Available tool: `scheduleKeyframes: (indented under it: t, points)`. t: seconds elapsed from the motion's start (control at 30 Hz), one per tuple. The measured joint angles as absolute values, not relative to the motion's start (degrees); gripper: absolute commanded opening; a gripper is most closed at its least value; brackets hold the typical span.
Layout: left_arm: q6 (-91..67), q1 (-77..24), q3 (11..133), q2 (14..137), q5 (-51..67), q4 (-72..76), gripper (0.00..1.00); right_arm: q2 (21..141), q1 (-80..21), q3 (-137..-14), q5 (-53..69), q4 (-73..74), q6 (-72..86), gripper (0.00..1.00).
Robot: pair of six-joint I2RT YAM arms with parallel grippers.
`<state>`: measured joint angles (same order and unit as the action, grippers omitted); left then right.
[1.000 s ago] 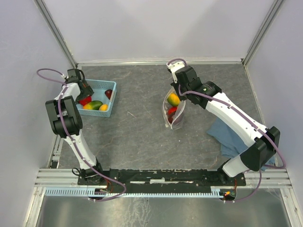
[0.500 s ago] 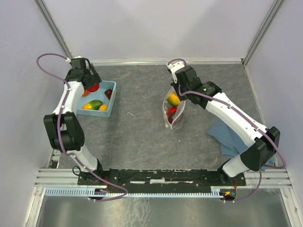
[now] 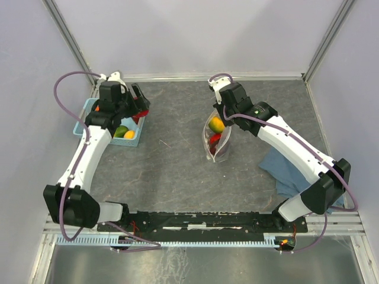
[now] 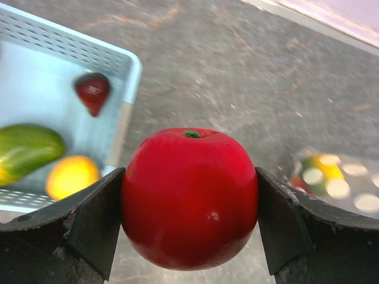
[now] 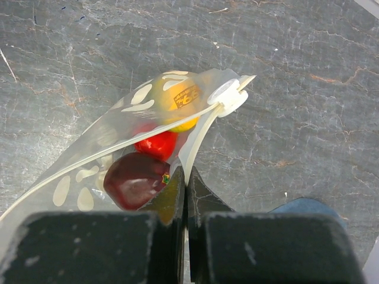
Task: Place the food in the zip-top bag and seal the zipper
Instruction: Place the fake fruit in the zipper food storage bag.
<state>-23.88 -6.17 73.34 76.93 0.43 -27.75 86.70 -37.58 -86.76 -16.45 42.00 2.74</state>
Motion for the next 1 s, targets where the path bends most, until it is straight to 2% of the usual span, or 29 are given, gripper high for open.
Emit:
scheduleKeyframes:
  t: [0.4, 1.0]
  points:
    - [-30.5, -22.8, 64.7, 66.2, 6.6, -21.1, 0.40, 86.2, -37.6, -87.8, -14.0, 44.4, 4.3, 0.01]
    - [-35.7, -41.2, 59.5, 63.6, 7.5, -2.6, 0.38, 90.6, -37.6, -97.0, -12.2, 53.3, 7.8, 0.01]
